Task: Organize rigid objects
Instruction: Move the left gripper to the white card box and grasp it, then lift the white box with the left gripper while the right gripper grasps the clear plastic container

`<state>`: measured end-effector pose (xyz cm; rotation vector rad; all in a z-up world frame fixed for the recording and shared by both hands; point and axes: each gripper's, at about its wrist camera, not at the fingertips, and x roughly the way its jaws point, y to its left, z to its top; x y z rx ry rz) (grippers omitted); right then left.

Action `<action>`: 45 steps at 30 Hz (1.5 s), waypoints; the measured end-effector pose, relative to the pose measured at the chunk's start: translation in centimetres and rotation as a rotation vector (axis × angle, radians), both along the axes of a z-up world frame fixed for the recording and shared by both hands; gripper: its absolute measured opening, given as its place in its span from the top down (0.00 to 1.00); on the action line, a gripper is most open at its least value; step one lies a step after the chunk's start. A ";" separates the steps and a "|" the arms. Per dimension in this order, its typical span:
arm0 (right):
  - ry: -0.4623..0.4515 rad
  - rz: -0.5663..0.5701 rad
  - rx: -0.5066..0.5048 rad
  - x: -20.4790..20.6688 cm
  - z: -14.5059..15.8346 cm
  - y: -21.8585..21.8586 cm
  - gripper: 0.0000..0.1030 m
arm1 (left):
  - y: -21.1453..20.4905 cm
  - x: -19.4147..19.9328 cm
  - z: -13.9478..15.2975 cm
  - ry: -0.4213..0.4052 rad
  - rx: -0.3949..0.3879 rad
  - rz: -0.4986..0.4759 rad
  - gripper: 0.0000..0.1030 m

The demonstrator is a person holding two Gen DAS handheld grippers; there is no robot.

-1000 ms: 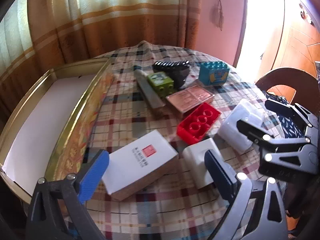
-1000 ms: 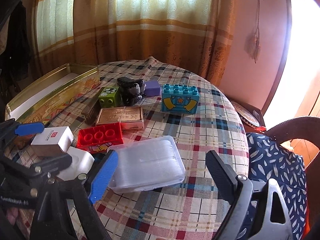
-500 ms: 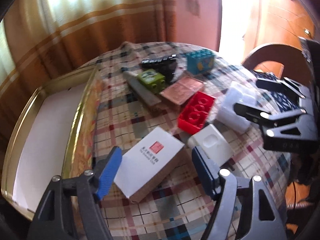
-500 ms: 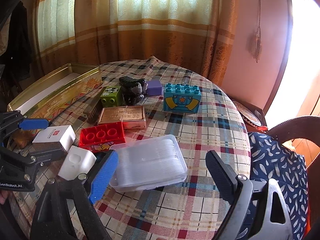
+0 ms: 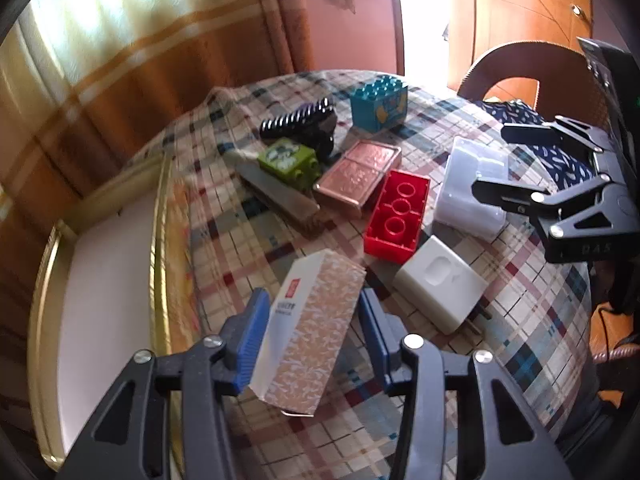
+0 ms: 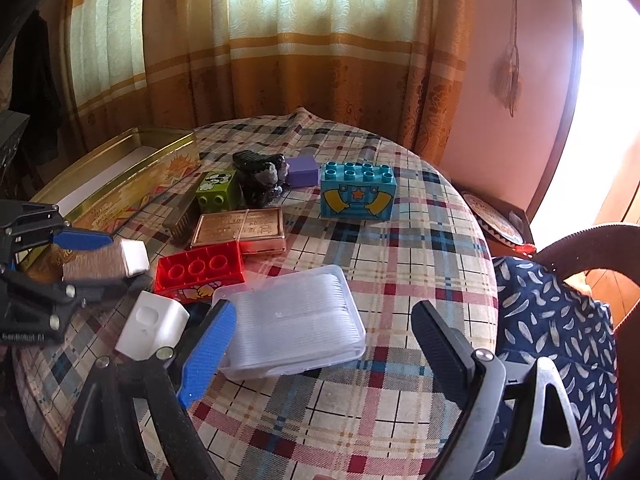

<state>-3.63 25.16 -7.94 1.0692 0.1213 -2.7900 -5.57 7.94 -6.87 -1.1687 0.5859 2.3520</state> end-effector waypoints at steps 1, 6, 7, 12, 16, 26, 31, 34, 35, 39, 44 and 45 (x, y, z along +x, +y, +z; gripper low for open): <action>-0.001 -0.001 0.001 0.0 0.0 0.0 0.12 | 0.1 0.1 0.1 0.002 -0.005 -0.015 0.56; -0.002 0.004 0.000 0.1 0.1 -0.1 0.12 | 0.4 0.3 0.1 -0.037 -0.008 -0.060 0.53; -0.002 0.005 0.000 0.1 0.1 -0.1 0.12 | 0.6 0.6 0.1 -0.036 -0.013 -0.077 0.47; -0.006 0.006 -0.004 0.0 0.0 -0.1 0.12 | 1.2 0.6 -0.6 -0.017 -0.076 -0.088 0.36; -0.006 0.006 -0.008 0.1 0.0 -0.1 0.12 | 0.6 -0.6 -1.3 -0.098 -0.027 -0.077 0.52; -0.011 0.033 -0.047 0.1 0.2 0.2 0.31 | 0.7 0.9 -0.2 -0.026 0.027 0.007 0.61; -0.006 0.053 -0.038 0.2 0.1 -0.2 0.26 | -0.3 1.2 0.9 0.019 0.096 0.076 0.61; -0.005 0.045 -0.035 0.1 0.1 0.1 0.23 | -0.5 2.0 1.1 0.040 0.102 0.084 0.61; -0.008 0.048 -0.039 0.0 0.1 0.2 0.22 | -0.4 2.3 1.0 0.054 0.086 0.084 0.61; -0.005 0.055 -0.016 -0.1 0.1 -0.1 0.14 | -0.3 2.8 0.7 0.048 0.086 0.082 0.61; -0.018 0.078 0.025 -0.4 -0.1 -0.8 0.03 | -0.3 3.1 0.0 0.031 0.093 0.093 0.61; -0.022 0.090 0.024 -0.4 -0.2 -1.0 0.03 | -0.3 3.1 -0.1 0.027 0.095 0.095 0.61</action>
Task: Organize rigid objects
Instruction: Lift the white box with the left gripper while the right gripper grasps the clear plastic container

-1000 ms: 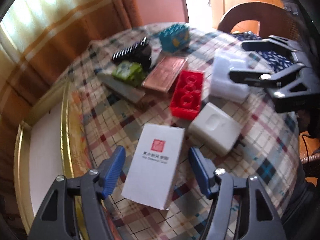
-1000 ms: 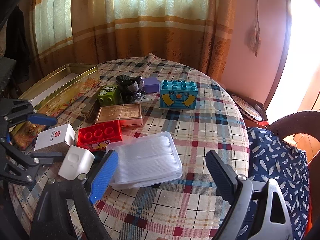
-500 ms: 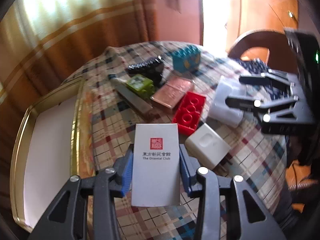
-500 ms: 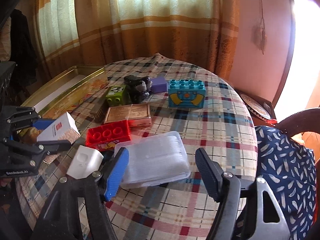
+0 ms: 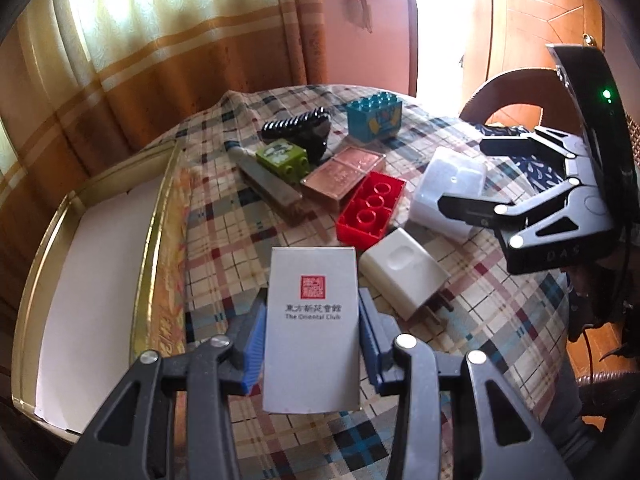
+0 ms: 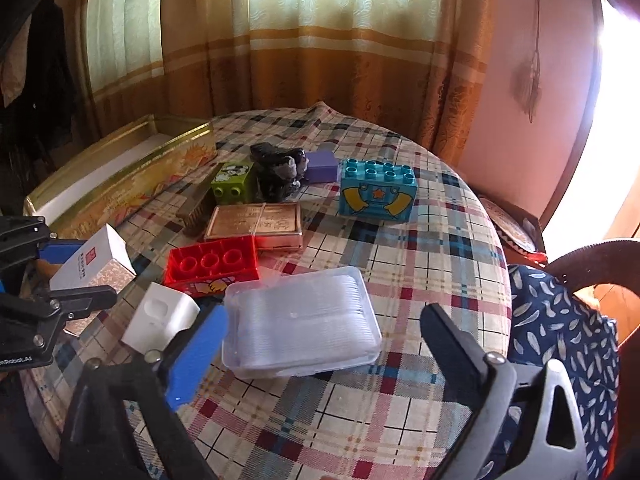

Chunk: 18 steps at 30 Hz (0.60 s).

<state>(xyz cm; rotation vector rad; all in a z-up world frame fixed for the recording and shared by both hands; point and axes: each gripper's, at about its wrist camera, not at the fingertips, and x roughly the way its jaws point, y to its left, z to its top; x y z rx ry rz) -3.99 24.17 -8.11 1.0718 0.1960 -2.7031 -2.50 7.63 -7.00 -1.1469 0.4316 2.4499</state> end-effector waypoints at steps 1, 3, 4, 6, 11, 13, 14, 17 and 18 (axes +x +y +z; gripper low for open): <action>-0.006 0.008 0.004 -0.1 -0.1 -0.2 0.03 | 0.0 0.0 -0.1 -0.004 0.001 0.000 0.61; -0.004 0.004 0.033 -0.2 -0.3 -0.5 0.03 | 0.0 0.0 -0.2 -0.005 0.002 0.001 0.61; -0.010 -0.002 0.049 -0.4 -0.6 -0.6 0.03 | 0.0 0.0 -0.2 -0.007 0.004 0.001 0.61; -0.031 -0.009 0.040 -0.7 -0.9 -0.5 0.03 | 0.0 0.0 -0.2 -0.008 0.006 0.001 0.61; -0.056 -0.004 0.027 -0.9 -1.1 -0.2 0.09 | -0.1 -0.1 -0.1 -0.008 0.014 0.007 0.61; -0.068 0.010 0.015 -0.9 -1.3 -0.3 0.20 | -0.2 -0.1 0.1 -0.005 0.020 0.011 0.61; -0.059 0.009 0.017 -0.8 -1.3 -0.3 0.20 | -0.2 0.0 0.2 0.000 0.024 0.014 0.61; -0.029 0.013 -0.003 -0.4 -0.7 -0.2 0.20 | -0.6 0.0 0.8 0.013 0.037 0.020 0.61; -0.015 0.012 -0.006 -0.2 -0.4 -0.2 0.20 | -0.8 0.1 1.0 0.017 0.041 0.024 0.61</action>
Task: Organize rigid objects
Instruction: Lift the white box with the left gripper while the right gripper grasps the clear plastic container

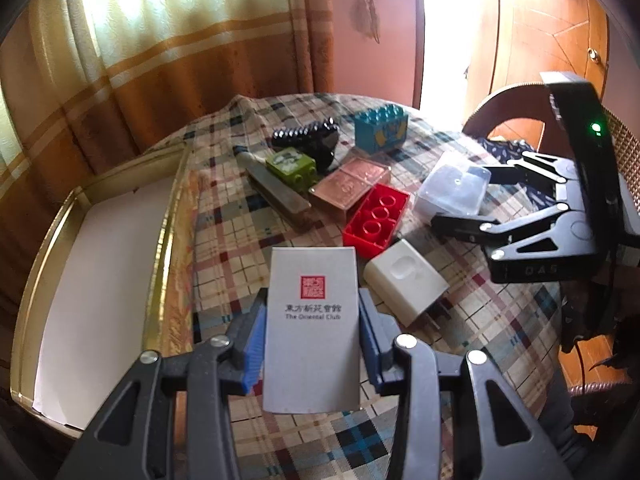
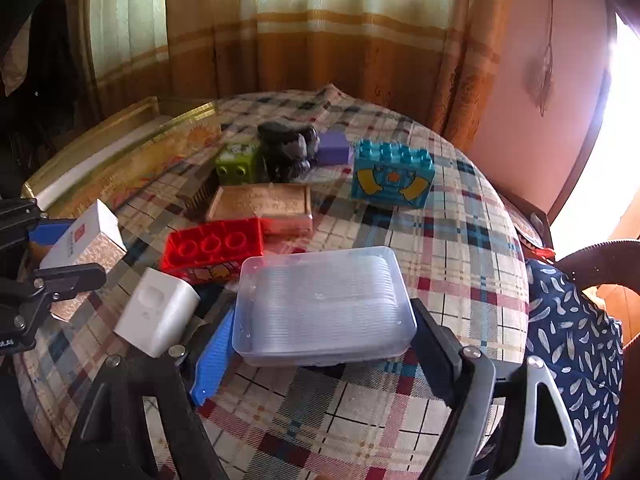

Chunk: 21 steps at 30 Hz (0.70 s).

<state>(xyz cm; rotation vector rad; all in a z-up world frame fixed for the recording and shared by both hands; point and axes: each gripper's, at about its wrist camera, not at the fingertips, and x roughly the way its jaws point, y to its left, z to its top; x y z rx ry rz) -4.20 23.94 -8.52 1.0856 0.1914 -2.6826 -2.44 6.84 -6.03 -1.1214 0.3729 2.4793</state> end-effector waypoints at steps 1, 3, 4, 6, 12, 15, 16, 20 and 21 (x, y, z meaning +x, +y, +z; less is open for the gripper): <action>0.022 -0.002 0.001 0.3 0.5 0.0 0.20 | -0.2 0.1 0.3 0.006 0.006 0.007 0.61; 0.056 0.000 0.000 0.8 1.3 -0.1 0.20 | -0.5 0.1 0.7 0.014 0.014 0.015 0.61; 0.074 0.002 -0.008 1.0 1.7 -0.2 0.20 | -0.7 0.2 1.0 0.021 0.020 0.021 0.61; 0.097 0.010 -0.023 1.3 2.4 -0.5 0.20 | -1.2 0.3 1.7 0.035 0.032 0.033 0.61; 0.145 0.046 -0.038 1.8 3.7 -2.1 0.20 | -2.4 0.7 3.4 0.074 0.050 0.059 0.61; 0.166 0.063 -0.050 2.0 4.2 -2.9 0.20 | -2.8 0.8 4.1 0.094 0.055 0.064 0.61; 0.173 0.066 -0.052 2.1 4.5 -3.0 0.20 | -2.9 0.8 4.3 0.099 0.055 0.065 0.61; 0.186 0.083 -0.063 2.1 5.0 -3.8 0.20 | -3.2 0.9 4.7 0.114 0.053 0.066 0.61; 0.188 0.089 -0.065 2.0 5.1 -4.0 0.20 | -3.3 0.9 4.7 0.116 0.051 0.068 0.61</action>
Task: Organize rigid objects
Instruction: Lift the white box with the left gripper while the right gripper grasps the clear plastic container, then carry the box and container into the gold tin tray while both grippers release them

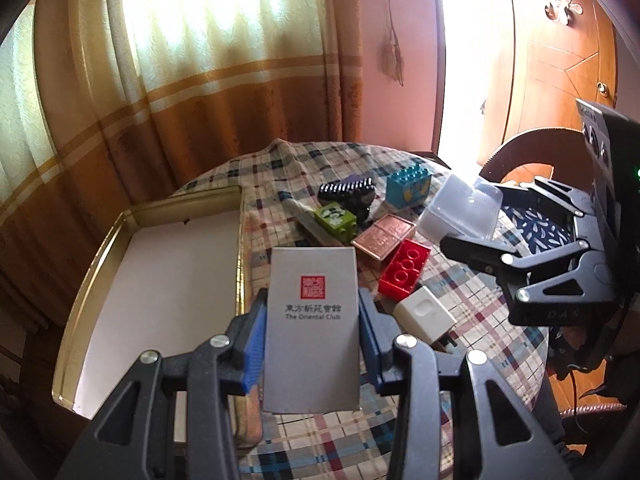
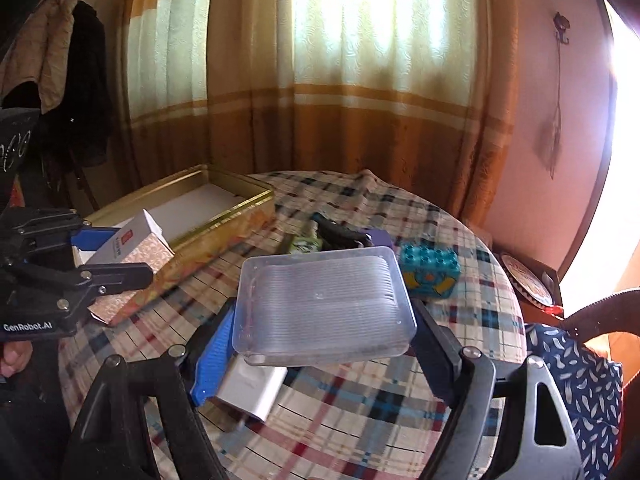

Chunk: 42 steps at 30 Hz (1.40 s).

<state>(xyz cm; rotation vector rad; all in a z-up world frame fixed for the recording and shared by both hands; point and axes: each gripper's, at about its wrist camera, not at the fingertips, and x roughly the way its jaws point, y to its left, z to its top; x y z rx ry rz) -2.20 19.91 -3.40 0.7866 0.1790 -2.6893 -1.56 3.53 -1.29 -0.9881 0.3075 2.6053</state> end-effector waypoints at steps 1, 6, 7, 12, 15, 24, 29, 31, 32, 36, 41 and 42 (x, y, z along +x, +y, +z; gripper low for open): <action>0.003 0.004 -0.001 -0.1 0.1 -0.2 0.20 | -0.2 -0.1 0.1 0.002 0.000 0.006 0.61; 0.017 0.021 -0.011 -0.2 0.5 -1.3 0.20 | -0.9 -0.2 0.2 0.010 0.009 0.029 0.61; 0.020 0.024 -0.013 -0.3 0.6 -1.5 0.20 | -1.0 -0.2 0.1 0.012 0.010 0.035 0.61; 0.031 0.038 -0.021 -0.4 0.9 -2.5 0.20 | -1.3 -0.4 0.1 0.017 0.011 0.050 0.61; 0.034 0.043 -0.026 -0.6 1.1 -2.9 0.20 | -1.7 -0.6 0.1 0.018 0.016 0.061 0.61; 0.040 0.065 -0.047 -1.2 1.5 -4.4 0.20 | -3.6 -2.1 0.2 0.017 0.032 0.133 0.61; 0.045 0.080 -0.054 -1.5 1.9 -5.6 0.20 | -4.2 -2.5 0.4 0.026 0.027 0.148 0.61; 0.045 0.085 -0.053 -1.9 2.0 -6.0 0.20 | -4.4 -2.8 0.4 0.029 0.021 0.153 0.61; 0.043 0.088 -0.052 -2.1 2.0 -6.3 0.20 | -4.5 -2.9 0.4 0.030 0.018 0.156 0.61; 0.037 0.091 -0.055 -3.1 2.2 -7.0 0.20 | -5.3 -3.7 0.1 0.027 0.004 0.175 0.61; 0.036 0.094 -0.058 -3.8 2.2 -7.8 0.20 | -6.7 -4.3 -0.4 0.017 -0.002 0.206 0.61; 0.036 0.096 -0.055 -3.9 2.2 -8.1 0.20 | -6.9 -4.3 -0.4 0.016 -0.002 0.208 0.61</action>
